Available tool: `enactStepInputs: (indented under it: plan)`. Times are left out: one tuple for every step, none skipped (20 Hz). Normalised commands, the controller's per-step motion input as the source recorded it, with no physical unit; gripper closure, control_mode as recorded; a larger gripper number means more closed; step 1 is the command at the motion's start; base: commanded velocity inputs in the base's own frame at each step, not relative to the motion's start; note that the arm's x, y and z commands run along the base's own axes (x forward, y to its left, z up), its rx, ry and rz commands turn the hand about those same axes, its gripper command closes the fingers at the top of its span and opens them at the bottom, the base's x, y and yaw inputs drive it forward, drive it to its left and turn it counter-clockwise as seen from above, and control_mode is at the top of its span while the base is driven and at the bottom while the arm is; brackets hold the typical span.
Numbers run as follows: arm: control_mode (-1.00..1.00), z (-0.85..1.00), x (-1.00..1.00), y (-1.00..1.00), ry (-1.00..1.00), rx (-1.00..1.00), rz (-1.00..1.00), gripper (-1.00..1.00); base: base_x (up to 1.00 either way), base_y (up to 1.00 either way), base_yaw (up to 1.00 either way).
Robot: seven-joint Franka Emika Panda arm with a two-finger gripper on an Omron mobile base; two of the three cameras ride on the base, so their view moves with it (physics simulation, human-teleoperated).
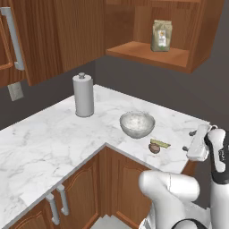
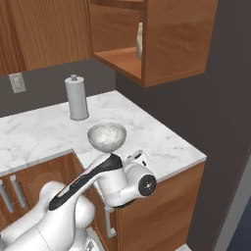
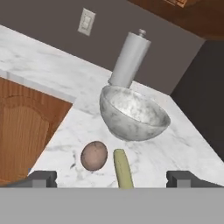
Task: Pick the egg and butter from the fridge and place them by the bowl for mixing.
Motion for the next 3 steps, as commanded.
enactStepInputs:
  plan:
    - [-1.0, 0.65, 0.0, 0.23, -0.03, -0.05, 0.0, -1.0, 0.0, 0.0, 0.0]
    - [-1.0, 0.61, -0.11, 0.15, 0.0, -0.03, -0.01, -1.0, 0.0, 0.0, 0.0]
    - [-1.0, 0.61, -0.23, 0.04, 0.0, 0.0, -0.03, -1.0, 0.0, 0.0, 0.0]
